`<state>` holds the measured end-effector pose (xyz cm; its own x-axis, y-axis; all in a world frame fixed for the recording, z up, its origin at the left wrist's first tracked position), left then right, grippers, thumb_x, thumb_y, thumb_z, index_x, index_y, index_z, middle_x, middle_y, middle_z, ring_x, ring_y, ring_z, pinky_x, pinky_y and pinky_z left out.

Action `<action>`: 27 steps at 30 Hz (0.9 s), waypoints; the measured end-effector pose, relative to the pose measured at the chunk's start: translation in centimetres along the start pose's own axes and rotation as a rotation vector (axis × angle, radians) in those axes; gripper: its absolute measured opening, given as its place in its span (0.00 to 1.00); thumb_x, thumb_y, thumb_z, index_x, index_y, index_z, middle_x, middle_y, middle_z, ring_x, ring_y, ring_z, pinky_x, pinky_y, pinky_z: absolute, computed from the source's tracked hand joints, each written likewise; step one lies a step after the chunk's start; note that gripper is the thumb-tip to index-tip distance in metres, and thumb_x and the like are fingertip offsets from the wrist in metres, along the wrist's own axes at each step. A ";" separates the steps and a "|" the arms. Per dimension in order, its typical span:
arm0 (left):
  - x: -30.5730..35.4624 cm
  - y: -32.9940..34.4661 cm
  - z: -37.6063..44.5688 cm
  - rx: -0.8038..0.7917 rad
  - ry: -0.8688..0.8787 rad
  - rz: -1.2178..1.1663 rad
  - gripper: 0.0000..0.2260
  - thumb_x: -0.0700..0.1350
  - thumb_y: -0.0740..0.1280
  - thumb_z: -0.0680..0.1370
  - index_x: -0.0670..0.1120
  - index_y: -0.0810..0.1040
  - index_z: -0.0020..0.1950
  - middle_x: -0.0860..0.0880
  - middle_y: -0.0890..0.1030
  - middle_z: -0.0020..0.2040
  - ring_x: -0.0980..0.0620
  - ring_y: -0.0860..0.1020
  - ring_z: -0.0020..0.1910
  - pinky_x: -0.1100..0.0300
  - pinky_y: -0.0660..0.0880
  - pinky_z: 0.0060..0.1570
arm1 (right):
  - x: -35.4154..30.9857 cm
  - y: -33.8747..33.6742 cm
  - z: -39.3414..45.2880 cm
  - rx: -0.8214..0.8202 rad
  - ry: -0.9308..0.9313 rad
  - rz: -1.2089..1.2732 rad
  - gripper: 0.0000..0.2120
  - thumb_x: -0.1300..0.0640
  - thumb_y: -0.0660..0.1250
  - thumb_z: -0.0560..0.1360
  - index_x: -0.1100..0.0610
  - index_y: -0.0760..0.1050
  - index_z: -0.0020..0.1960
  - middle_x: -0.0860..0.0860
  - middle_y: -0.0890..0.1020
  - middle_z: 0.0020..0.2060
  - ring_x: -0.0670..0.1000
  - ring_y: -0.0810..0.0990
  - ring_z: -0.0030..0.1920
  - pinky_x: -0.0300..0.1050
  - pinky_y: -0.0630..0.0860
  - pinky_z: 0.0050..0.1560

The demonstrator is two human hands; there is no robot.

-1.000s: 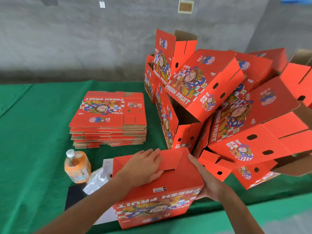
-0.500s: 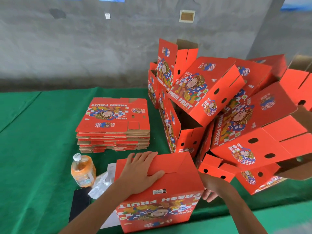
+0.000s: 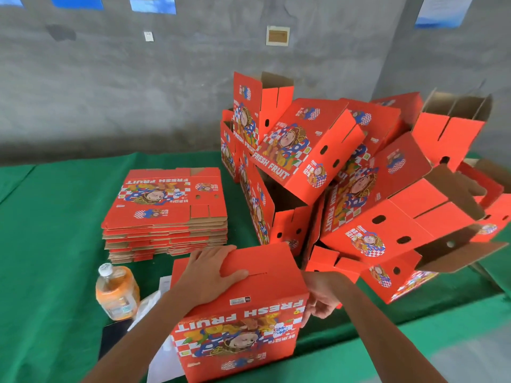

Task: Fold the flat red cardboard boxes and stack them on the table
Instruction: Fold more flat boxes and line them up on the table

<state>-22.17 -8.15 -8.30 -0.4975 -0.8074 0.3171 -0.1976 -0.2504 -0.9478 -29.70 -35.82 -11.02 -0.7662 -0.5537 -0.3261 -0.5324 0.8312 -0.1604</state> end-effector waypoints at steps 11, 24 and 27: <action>-0.2 0.2 -0.4 0.036 0.008 0.007 0.42 0.82 0.45 0.72 0.61 0.61 0.80 0.58 0.68 0.77 0.55 0.64 0.77 0.47 0.54 0.80 | -0.1 -0.2 1.4 0.180 -0.115 0.120 0.21 0.42 0.56 0.76 0.53 0.78 0.36 0.53 0.81 0.41 0.49 0.76 0.29 0.42 0.77 0.40; 0.0 0.4 -2.0 0.068 0.014 -0.001 0.41 0.82 0.44 0.72 0.62 0.61 0.79 0.61 0.70 0.74 0.58 0.66 0.73 0.51 0.55 0.79 | 1.7 -0.1 3.5 -0.074 -0.115 0.233 0.19 0.33 0.64 0.68 0.49 0.79 0.40 0.49 0.79 0.41 0.47 0.76 0.34 0.39 0.76 0.40; -1.0 -0.1 -1.5 0.083 -0.019 -0.032 0.40 0.82 0.46 0.72 0.62 0.61 0.79 0.60 0.69 0.76 0.57 0.65 0.75 0.51 0.54 0.79 | 1.8 -0.8 3.6 -0.039 -0.158 0.358 0.25 0.31 0.66 0.73 0.52 0.80 0.53 0.52 0.81 0.43 0.48 0.77 0.35 0.41 0.79 0.40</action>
<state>-22.89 -6.49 -8.44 -0.4755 -0.8084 0.3470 -0.1416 -0.3190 -0.9371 -29.35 -37.29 -14.85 -0.8429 -0.2117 -0.4948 -0.2570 0.9661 0.0244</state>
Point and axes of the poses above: each hand's wrist, its own z-axis towards the middle knuckle, its own y-axis out of the palm, x = y × z, the point moved 3 cm from there along z, towards the middle knuckle
